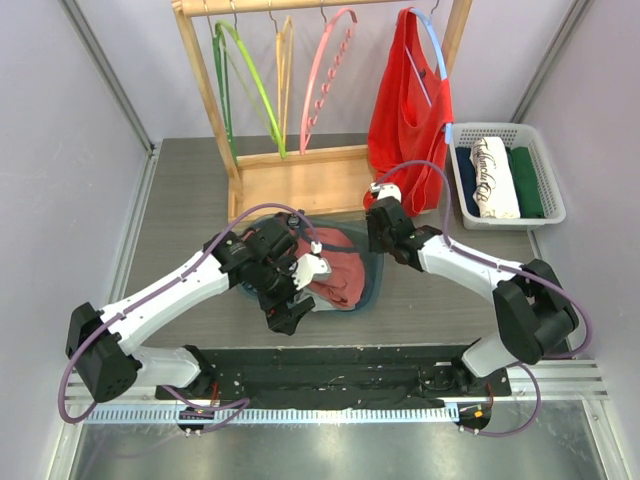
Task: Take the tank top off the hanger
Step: Move the bin to the center of the board, then pick up the hanger from the clothesline.
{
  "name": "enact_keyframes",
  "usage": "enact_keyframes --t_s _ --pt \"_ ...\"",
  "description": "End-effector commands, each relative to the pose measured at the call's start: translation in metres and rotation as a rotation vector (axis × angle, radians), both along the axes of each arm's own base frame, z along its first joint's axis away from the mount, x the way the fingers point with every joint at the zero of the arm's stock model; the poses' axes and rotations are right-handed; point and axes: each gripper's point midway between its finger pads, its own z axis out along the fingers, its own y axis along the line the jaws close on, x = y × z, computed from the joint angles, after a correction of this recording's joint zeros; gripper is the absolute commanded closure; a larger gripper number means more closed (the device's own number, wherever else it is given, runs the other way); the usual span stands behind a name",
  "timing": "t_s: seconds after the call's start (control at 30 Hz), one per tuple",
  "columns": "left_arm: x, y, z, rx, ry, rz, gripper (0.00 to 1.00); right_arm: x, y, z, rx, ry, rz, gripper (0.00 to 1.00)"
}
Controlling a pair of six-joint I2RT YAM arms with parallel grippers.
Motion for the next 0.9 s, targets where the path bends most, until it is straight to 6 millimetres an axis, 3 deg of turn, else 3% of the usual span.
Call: enact_keyframes --t_s 0.0,0.07,0.17,0.27,0.3,0.33,0.4,0.43,0.5,0.57,0.6,0.67,0.7,0.77,0.8,0.87 --pt "-0.004 -0.016 0.011 -0.094 0.03 0.006 0.08 0.028 0.013 0.032 0.05 -0.114 -0.005 0.61" --pt "-0.004 -0.017 0.011 -0.103 0.04 0.009 0.09 0.031 0.013 0.032 0.044 -0.116 -0.005 0.56" --pt "-0.003 -0.018 0.014 -0.108 0.038 0.011 0.09 0.027 0.011 0.03 0.02 -0.094 0.005 0.31" --pt "0.004 -0.022 0.03 -0.133 0.008 0.018 0.1 0.023 0.002 0.052 0.009 -0.144 -0.006 0.21" --pt "0.007 -0.021 0.035 -0.135 0.0 0.027 0.1 0.021 -0.002 0.074 0.023 -0.19 -0.007 0.19" --pt "0.015 -0.026 0.051 -0.163 -0.036 0.031 0.1 0.019 -0.005 0.083 0.023 -0.206 -0.014 0.16" --pt "0.028 -0.023 0.063 -0.148 -0.085 0.07 0.09 0.013 -0.009 0.109 0.027 -0.23 -0.011 0.07" --pt "0.035 -0.026 0.081 -0.176 -0.126 0.072 0.09 0.008 -0.012 0.131 0.043 -0.271 -0.005 0.05" --pt "0.041 -0.025 0.096 -0.199 -0.157 0.073 0.07 0.001 -0.009 0.162 0.086 -0.315 0.036 0.0" --pt "0.044 -0.023 0.112 -0.22 -0.194 0.06 0.07 -0.012 -0.002 0.2 0.139 -0.382 0.122 0.0" --pt "0.046 -0.021 0.117 -0.222 -0.207 0.062 0.07 -0.015 -0.002 0.229 0.163 -0.428 0.139 0.0" --pt "0.059 -0.015 0.129 -0.212 -0.277 0.083 0.06 -0.02 0.0 0.262 0.172 -0.484 0.187 0.0" --pt "0.064 -0.013 0.132 -0.206 -0.305 0.094 0.06 -0.023 -0.001 0.293 0.188 -0.532 0.194 0.0" --pt "0.079 -0.007 0.141 -0.197 -0.372 0.141 0.06 -0.02 -0.002 0.318 0.168 -0.577 0.21 0.0" --pt "0.084 -0.006 0.145 -0.199 -0.391 0.167 0.06 -0.02 -0.004 0.346 0.18 -0.638 0.204 0.0" --pt "0.097 -0.002 0.152 -0.202 -0.432 0.225 0.06 -0.01 -0.004 0.364 0.15 -0.682 0.203 0.0"
